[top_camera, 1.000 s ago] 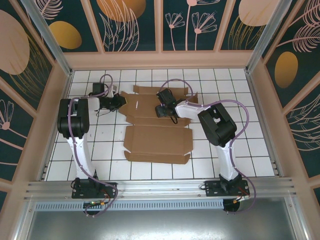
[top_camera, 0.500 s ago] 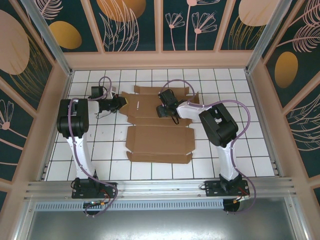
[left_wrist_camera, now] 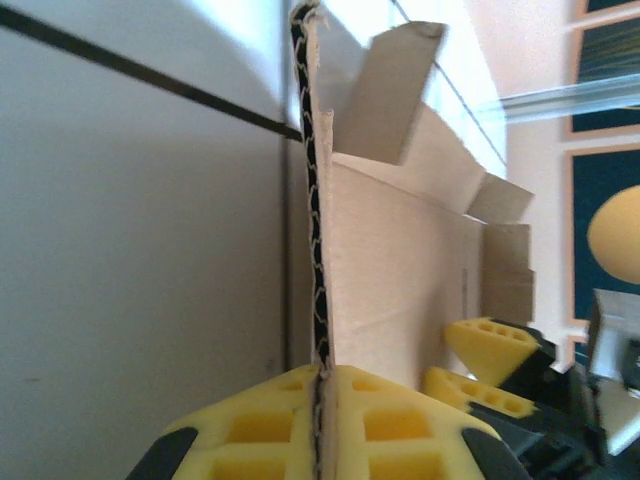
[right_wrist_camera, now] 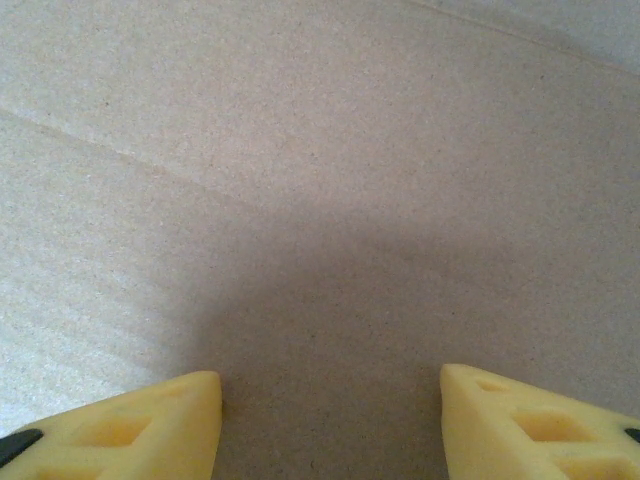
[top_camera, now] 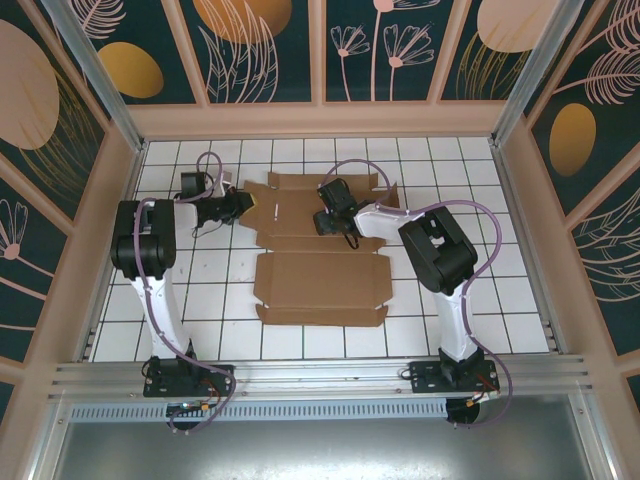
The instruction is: Fold the paper box
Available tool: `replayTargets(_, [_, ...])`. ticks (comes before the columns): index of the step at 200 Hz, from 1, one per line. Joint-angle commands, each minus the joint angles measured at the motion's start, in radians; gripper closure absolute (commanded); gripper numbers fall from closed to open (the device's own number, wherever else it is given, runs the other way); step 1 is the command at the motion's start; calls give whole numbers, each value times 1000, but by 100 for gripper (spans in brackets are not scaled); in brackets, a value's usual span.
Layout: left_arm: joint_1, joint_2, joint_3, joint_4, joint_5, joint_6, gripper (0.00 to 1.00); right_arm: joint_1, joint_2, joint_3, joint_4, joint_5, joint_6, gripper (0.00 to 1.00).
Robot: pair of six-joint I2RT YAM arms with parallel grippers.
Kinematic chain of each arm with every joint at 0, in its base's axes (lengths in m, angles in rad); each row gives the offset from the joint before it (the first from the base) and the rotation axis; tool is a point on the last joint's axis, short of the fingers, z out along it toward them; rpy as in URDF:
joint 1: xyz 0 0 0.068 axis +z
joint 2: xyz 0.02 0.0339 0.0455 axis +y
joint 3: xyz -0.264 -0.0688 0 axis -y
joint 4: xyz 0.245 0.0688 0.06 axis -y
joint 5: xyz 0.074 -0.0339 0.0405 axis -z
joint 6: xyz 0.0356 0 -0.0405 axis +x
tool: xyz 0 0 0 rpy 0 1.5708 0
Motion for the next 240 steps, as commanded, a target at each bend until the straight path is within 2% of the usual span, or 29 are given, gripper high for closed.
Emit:
replayTargets(1, [-47,-26,-35,-29,123,-16,94,1,84,-74,-134,-58,-8,42])
replayTargets(28, [-49,-9,-43,-47,107,-9,81,0,77,-74,-135,-56,-13,42])
replayTargets(67, [-50,36,-16,-102,76,13,75,-2,64,-75,-137,-56,-15,42])
replayTargets(125, [-60,-16,2,-129,35,20,62,-2,60,-79,-133,-56,-14,42])
replayTargets(139, [-79,-22,32,-187,8,52,60,-2,58,-81,-132,-55,-12,42])
replayTargets(195, [-167,-67,186,-466,-204,180,53,-1,46,-84,-134,-53,-2,42])
replayTargets(240, [-280,-21,347,-681,-489,226,55,-1,39,-91,-131,-49,0,42])
